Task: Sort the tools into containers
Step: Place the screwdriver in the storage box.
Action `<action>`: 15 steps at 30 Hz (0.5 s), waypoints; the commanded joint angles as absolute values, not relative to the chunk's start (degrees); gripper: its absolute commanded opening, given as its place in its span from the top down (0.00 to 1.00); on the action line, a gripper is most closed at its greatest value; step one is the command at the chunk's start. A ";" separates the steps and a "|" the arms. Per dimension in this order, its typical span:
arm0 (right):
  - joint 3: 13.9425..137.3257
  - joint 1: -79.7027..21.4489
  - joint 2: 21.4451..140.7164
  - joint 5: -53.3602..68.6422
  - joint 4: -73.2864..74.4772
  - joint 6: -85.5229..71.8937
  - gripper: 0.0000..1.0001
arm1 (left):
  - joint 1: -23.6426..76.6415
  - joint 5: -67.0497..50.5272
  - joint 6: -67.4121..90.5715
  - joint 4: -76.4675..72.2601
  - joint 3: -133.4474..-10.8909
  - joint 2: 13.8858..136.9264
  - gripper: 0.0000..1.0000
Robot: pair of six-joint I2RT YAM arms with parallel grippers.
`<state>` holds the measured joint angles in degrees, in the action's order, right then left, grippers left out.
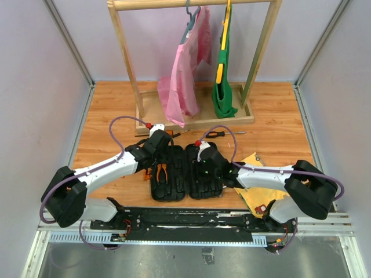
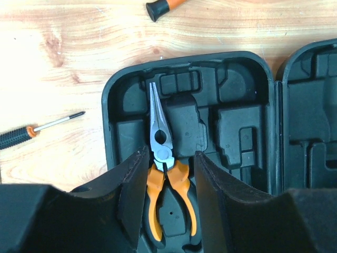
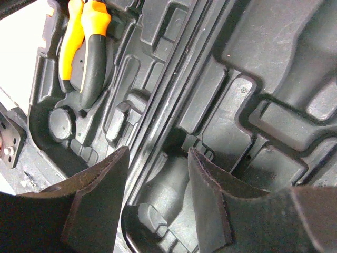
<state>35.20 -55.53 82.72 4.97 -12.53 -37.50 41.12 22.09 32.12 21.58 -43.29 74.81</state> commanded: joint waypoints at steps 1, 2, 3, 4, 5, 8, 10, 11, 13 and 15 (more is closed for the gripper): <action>35.74 -54.40 81.66 4.73 -8.14 -35.96 0.50 | 41.48 21.94 31.46 21.27 -43.63 74.10 0.57; 35.75 -54.40 81.12 5.16 -8.36 -35.54 0.50 | 41.48 21.89 31.46 20.74 -43.23 74.17 0.57; 35.77 -54.40 80.60 5.59 -8.72 -35.07 0.49 | 41.48 21.93 31.46 20.29 -42.91 74.24 0.58; 35.75 -54.40 80.04 5.96 -9.25 -34.66 0.50 | 41.44 22.03 31.46 19.84 -42.67 74.40 0.59; 35.76 -54.36 79.39 6.13 -9.57 -34.24 0.49 | 41.40 22.20 31.53 19.45 -42.52 74.51 0.60; 35.80 -54.41 77.64 6.09 -9.95 -33.19 0.50 | 40.87 22.30 31.81 17.83 -42.03 74.43 0.61; 35.77 -54.40 76.74 5.98 -10.42 -32.53 0.49 | 40.11 21.70 31.84 16.41 -41.63 74.04 0.61; 35.76 -54.43 76.39 6.02 -10.64 -32.26 0.49 | 39.63 21.36 31.77 15.64 -41.46 73.93 0.61; 36.12 -54.40 76.15 6.44 -10.94 -31.62 0.50 | 38.70 20.52 31.29 14.40 -41.46 74.47 0.62; 36.80 -54.40 76.53 7.02 -10.98 -31.71 0.50 | 37.97 20.23 30.46 13.88 -41.94 75.76 0.64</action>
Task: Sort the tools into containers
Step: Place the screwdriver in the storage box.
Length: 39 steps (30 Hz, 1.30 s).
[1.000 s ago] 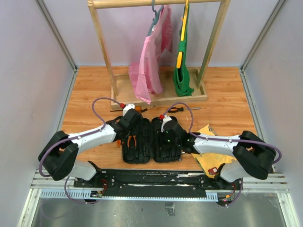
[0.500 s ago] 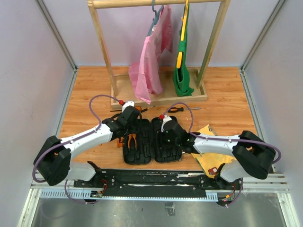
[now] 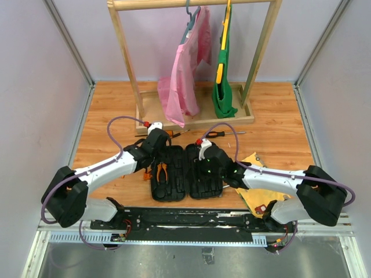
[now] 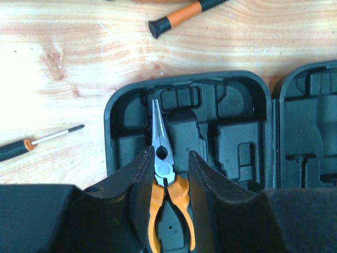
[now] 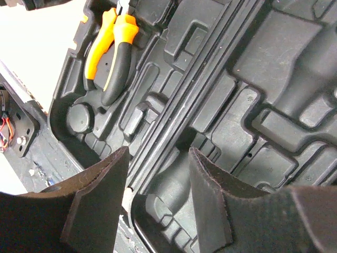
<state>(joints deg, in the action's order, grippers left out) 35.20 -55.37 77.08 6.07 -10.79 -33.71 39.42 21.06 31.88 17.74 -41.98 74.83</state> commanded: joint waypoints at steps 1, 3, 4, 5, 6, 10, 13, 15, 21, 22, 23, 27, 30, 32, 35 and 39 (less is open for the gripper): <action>37.38 -54.40 76.78 7.26 -10.99 -31.85 0.50 | 37.77 20.22 30.01 13.81 -42.28 76.54 0.65; 38.00 -54.40 77.54 7.76 -11.13 -32.38 0.50 | 37.71 20.62 29.23 13.85 -42.89 78.15 0.70; 38.08 -54.43 77.83 7.96 -11.35 -32.75 0.50 | 37.68 20.94 28.92 13.87 -43.09 78.84 0.71; 38.13 -54.41 78.05 8.08 -11.67 -33.16 0.50 | 37.63 21.13 28.65 13.88 -43.31 79.51 0.72; 38.05 -54.40 78.31 8.03 -11.95 -33.65 0.50 | 37.62 21.18 28.39 13.89 -43.40 80.13 0.74; 37.90 -54.45 79.15 9.30 -13.32 -34.65 0.51 | 37.62 21.18 27.80 13.80 -43.38 81.50 0.79; 37.99 -54.42 79.77 10.57 -13.98 -34.72 0.51 | 37.62 21.24 27.70 13.60 -42.91 81.54 0.82; 38.06 -54.42 80.13 11.00 -14.36 -34.73 0.51 | 37.62 21.20 27.77 13.46 -42.49 81.50 0.85; 39.52 -54.41 82.49 13.58 -16.85 -36.09 0.54 | 37.62 20.86 28.17 12.80 -41.21 81.50 0.91; 39.90 -54.40 83.13 14.27 -17.71 -36.55 0.54 | 37.62 20.78 28.21 12.75 -41.02 81.60 0.92; 40.28 -54.48 83.94 15.05 -18.74 -37.06 0.55 | 37.62 20.75 28.29 12.68 -40.86 81.71 0.93; 42.39 -54.56 87.70 17.00 -21.09 -39.33 0.62 | 37.62 20.32 28.56 12.25 -39.82 81.55 0.96; 43.89 -54.95 90.43 17.89 -22.36 -40.36 0.67 | 37.63 20.00 28.81 11.83 -39.04 81.44 0.98; 44.84 -55.24 92.23 18.25 -23.21 -41.15 0.70 | 37.62 19.72 28.95 11.57 -38.61 81.50 0.99; 45.83 -55.53 93.88 17.88 -23.93 -42.38 0.73 | 37.62 19.45 29.25 11.19 -37.88 81.29 0.99; 47.16 -55.82 95.72 17.65 -24.08 -43.29 0.77 | 37.62 19.20 29.44 10.77 -37.12 81.12 0.99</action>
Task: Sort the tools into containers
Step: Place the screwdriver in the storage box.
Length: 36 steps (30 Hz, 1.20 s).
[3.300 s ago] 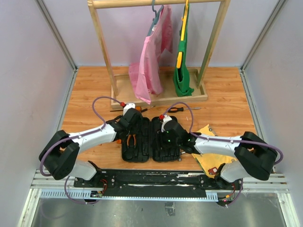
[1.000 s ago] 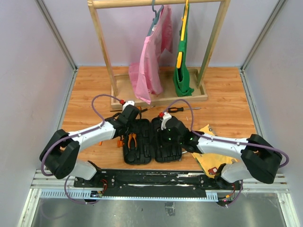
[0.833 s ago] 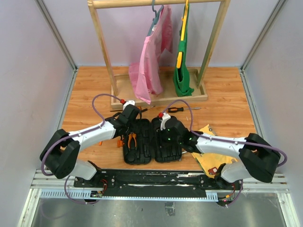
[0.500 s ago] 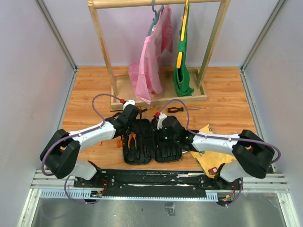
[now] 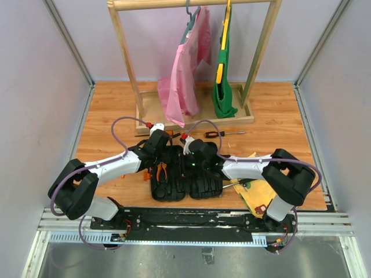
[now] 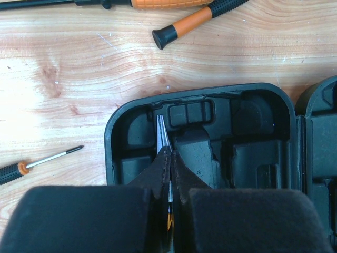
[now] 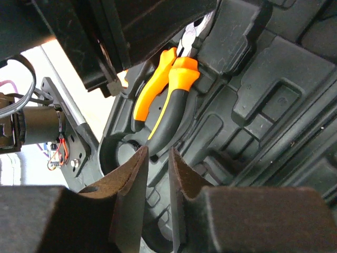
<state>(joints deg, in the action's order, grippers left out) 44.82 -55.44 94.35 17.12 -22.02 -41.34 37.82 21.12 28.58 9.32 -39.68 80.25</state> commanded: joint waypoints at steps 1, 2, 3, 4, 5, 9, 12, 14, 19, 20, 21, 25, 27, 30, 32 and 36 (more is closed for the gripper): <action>47.57 -55.87 96.10 17.66 -24.08 -43.45 0.78 | 37.62 19.16 29.44 10.73 -37.07 81.10 1.00; 47.83 -56.02 96.41 17.67 -24.08 -43.50 0.79 | 37.62 19.09 29.44 10.66 -37.08 81.12 1.00; 48.17 -56.08 96.80 17.55 -24.02 -43.58 0.79 | 37.62 19.10 29.44 10.64 -36.95 81.19 1.00; 48.45 -56.09 97.04 17.50 -24.00 -43.71 0.80 | 37.64 19.10 29.47 10.64 -36.98 81.21 1.00; 48.71 -56.09 97.38 17.43 -23.99 -43.89 0.80 | 37.62 19.00 29.45 10.56 -36.94 81.21 1.00; 49.57 -56.17 98.40 17.04 -23.63 -44.29 0.81 | 37.62 18.74 29.44 10.40 -37.00 81.12 0.99; 50.26 -56.25 99.15 16.18 -22.76 -44.38 0.81 | 37.62 18.55 29.44 10.37 -36.95 81.13 0.99; 50.61 -56.25 99.72 15.83 -22.59 -44.43 0.81 | 37.62 18.51 29.41 10.37 -36.97 81.08 1.00; 51.71 -56.42 101.79 15.64 -22.32 -44.68 0.81 | 37.62 18.29 29.52 10.31 -36.76 80.61 1.00; 51.87 -56.48 102.12 15.69 -22.37 -44.77 0.81 | 37.62 18.29 29.53 10.35 -36.72 80.60 1.00; 52.06 -56.58 102.49 15.65 -22.46 -44.88 0.81 | 37.62 18.22 29.49 10.37 -36.70 80.53 1.00; 52.63 -56.68 103.49 15.66 -22.47 -45.18 0.79 | 37.62 18.11 29.44 10.37 -36.69 80.42 0.99; 53.05 -56.74 103.70 15.01 -21.62 -45.05 0.79 | 37.62 18.01 29.44 10.36 -36.66 80.38 1.00; 54.32 -57.09 103.75 12.60 -17.61 -43.92 0.79 | 37.62 17.77 29.44 10.37 -36.66 80.16 0.99; 55.79 -57.36 103.95 10.83 -14.04 -42.93 0.79 | 37.62 17.59 29.40 10.29 -36.54 79.95 1.00; 57.59 -57.82 104.62 7.95 -8.00 -41.92 0.80 | 37.62 17.41 29.53 10.36 -36.16 79.51 1.00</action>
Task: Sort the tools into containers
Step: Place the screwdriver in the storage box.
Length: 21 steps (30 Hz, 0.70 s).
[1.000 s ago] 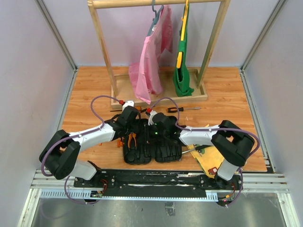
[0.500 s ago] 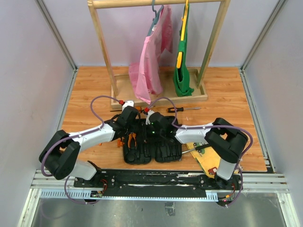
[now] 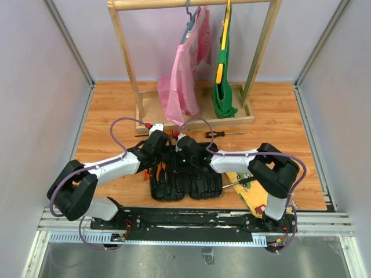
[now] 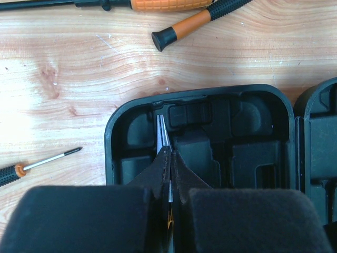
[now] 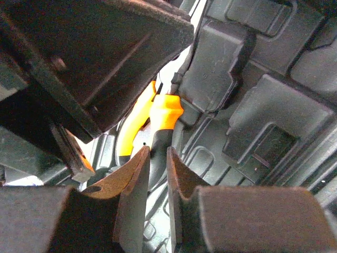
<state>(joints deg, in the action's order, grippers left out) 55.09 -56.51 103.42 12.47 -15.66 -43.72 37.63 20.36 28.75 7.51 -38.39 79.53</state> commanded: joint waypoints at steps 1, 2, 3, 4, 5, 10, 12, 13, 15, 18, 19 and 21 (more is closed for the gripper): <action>57.99 -58.01 104.67 7.03 -6.67 -41.74 0.81 | 37.62 17.38 29.57 10.37 -36.03 79.39 1.00; 58.27 -58.15 104.74 6.04 -5.32 -41.60 0.82 | 37.62 17.25 29.61 10.37 -35.85 79.25 0.99; 58.38 -58.25 104.76 5.24 -4.32 -41.44 0.83 | 37.62 17.11 29.70 10.36 -35.70 79.13 0.99; 58.44 -58.19 104.81 4.58 -3.51 -41.40 0.84 | 37.62 16.96 29.78 10.25 -35.49 79.04 1.00; 58.45 -58.18 104.92 4.15 -2.87 -41.35 0.86 | 37.62 16.76 29.86 10.14 -35.24 78.90 1.00; 58.39 -58.18 106.19 3.82 -1.24 -41.72 0.88 | 37.62 15.95 30.18 9.52 -33.92 78.51 1.00; 58.43 -58.26 106.30 4.04 -0.91 -41.91 0.88 | 37.62 15.78 30.35 9.29 -33.33 78.29 1.00; 58.59 -58.31 106.31 3.86 -0.72 -41.92 0.88 | 37.57 15.60 30.45 9.13 -32.97 78.12 1.00; 59.23 -58.36 106.62 3.63 0.19 -41.85 0.88 | 37.62 15.32 30.65 8.82 -32.36 77.89 0.99; 60.54 -58.49 107.22 2.63 2.43 -41.98 0.87 | 37.62 14.91 30.76 8.66 -31.65 77.66 0.99; 60.70 -58.53 107.23 1.95 2.86 -42.19 0.87 | 37.62 14.79 30.76 8.51 -31.39 77.62 1.00; 60.94 -58.62 107.34 1.04 3.52 -42.63 0.87 | 37.62 14.54 30.76 8.09 -30.86 77.56 0.99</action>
